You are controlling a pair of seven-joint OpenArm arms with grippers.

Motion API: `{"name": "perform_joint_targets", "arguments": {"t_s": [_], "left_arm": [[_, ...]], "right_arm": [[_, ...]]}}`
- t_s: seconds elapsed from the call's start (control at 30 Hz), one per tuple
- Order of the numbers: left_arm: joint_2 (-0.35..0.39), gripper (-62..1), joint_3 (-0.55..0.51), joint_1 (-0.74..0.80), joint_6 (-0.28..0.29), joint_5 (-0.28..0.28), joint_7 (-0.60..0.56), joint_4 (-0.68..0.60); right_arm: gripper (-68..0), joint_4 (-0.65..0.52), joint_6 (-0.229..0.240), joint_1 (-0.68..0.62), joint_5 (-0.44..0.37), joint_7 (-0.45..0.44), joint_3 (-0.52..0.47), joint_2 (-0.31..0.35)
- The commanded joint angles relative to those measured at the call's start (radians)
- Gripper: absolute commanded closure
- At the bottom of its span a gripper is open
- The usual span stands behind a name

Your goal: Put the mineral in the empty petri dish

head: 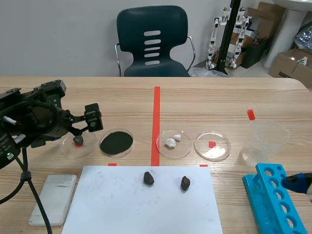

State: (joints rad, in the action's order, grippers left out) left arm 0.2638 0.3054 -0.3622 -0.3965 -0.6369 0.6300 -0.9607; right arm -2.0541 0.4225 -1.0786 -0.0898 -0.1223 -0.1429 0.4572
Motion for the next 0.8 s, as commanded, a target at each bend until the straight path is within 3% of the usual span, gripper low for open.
{"name": "perform_joint_targets", "arguments": {"t_s": [0.0, 0.77], "left_arm": [[0.011, -62.3, -0.003, 0.000, -0.001, 0.000, -0.009, -0.031], [0.019, -62.3, -0.003, 0.000, -0.001, 0.000, -0.005, -0.035]], "right_arm": [[-65.7, -0.019, -0.004, -0.002, -0.007, -0.011, -0.007, 0.005], [-65.7, -0.019, -0.004, -0.002, -0.007, -0.011, -0.007, 0.005]]}}
